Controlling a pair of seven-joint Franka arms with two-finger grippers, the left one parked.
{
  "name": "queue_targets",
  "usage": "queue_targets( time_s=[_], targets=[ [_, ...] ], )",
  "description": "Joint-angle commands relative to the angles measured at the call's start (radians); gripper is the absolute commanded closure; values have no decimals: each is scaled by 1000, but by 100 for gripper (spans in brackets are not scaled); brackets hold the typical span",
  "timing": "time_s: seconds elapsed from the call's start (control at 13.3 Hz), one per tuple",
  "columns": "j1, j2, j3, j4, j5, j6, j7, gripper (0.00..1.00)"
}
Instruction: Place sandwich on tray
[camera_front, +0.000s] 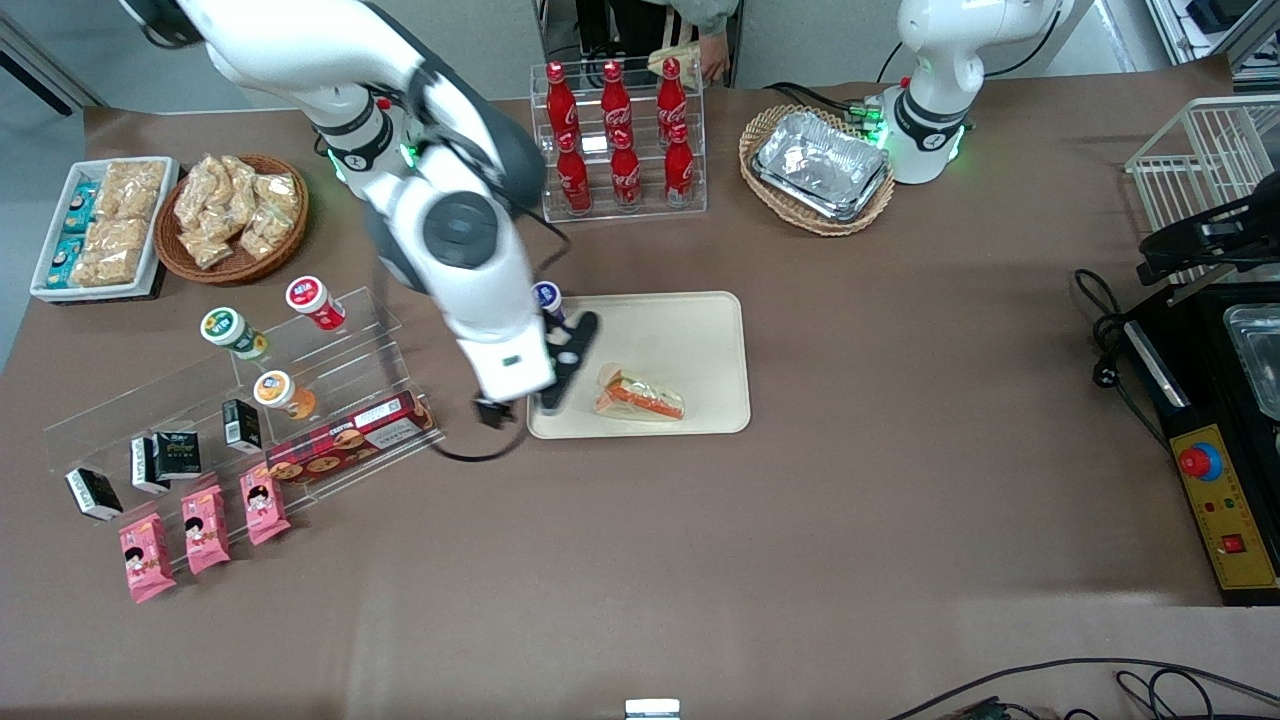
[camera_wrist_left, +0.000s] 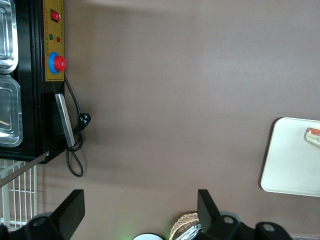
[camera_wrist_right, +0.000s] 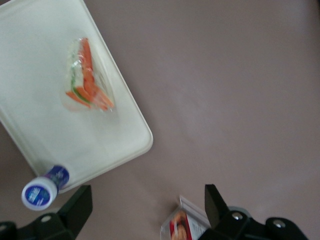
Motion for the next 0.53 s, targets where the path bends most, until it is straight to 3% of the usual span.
queue_targets(
  time_s=[0.0, 0.3, 0.45],
  targets=[
    [-103, -130, 7, -22, 88, -121, 1, 0],
    [-233, -247, -11, -22, 120, -198, 9, 0],
    [-296, -288, -64, -21, 184, -240, 9, 0]
  ],
)
